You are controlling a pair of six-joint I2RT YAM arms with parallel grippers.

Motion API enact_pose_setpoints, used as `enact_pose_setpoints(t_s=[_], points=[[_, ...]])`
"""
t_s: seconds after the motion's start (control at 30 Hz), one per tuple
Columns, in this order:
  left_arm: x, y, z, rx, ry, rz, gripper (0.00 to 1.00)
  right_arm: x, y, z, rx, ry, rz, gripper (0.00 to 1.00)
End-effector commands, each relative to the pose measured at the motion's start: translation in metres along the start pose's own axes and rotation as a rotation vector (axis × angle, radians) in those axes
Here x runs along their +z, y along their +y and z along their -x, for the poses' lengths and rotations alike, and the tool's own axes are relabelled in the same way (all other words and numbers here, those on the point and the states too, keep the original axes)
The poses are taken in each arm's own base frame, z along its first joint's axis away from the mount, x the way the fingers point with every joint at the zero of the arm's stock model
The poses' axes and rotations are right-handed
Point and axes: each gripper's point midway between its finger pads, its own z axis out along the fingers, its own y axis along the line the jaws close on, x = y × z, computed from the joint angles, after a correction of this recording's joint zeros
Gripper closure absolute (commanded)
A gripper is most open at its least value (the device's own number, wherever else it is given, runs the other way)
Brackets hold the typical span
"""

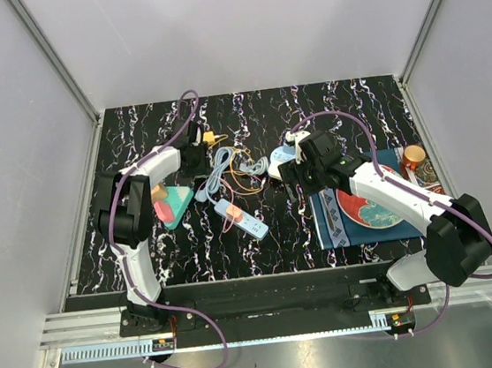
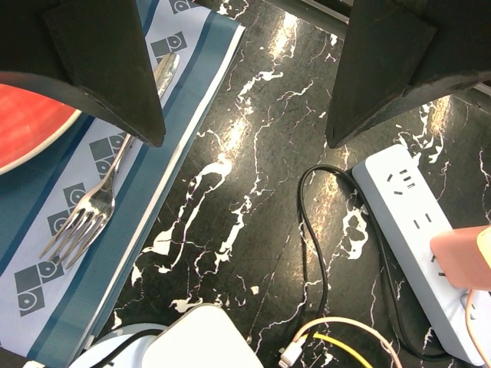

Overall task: Insert the plug
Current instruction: Pick up the plug from the center of the board.

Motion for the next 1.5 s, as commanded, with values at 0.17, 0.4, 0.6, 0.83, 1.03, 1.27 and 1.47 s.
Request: enact_pose_setpoints(t_s=[0.17,0.4,0.6,0.83,1.03,1.27,1.47], points=[[-0.032,-0.002,0.021,-0.031,-0.094,-0.010,0.40,0.001,0.003,0.004,-0.014,-0.021,0.031,0.10],[-0.046,-0.015,0.030,0.027,-0.133,-0.083,0.34,0.001,0.003,0.003,-0.016,-0.020,0.031,0.10],[-0.043,-0.020,0.042,0.120,-0.161,-0.088,0.38,0.002,0.004,0.003,-0.016,-0.018,0.033,0.10],[-0.028,-0.017,0.064,0.261,-0.175,-0.077,0.38,0.003,0.003,0.001,-0.019,-0.013,0.035,0.10],[-0.009,-0.015,0.063,0.352,-0.126,-0.109,0.38,0.004,0.004,0.000,-0.023,-0.008,0.039,0.10],[0.007,-0.009,0.061,0.366,-0.072,-0.128,0.37,0.005,0.004,-0.003,-0.026,0.002,0.041,0.10],[0.018,-0.004,0.060,0.367,-0.034,-0.122,0.37,0.007,0.004,-0.004,-0.027,0.010,0.042,0.10]])
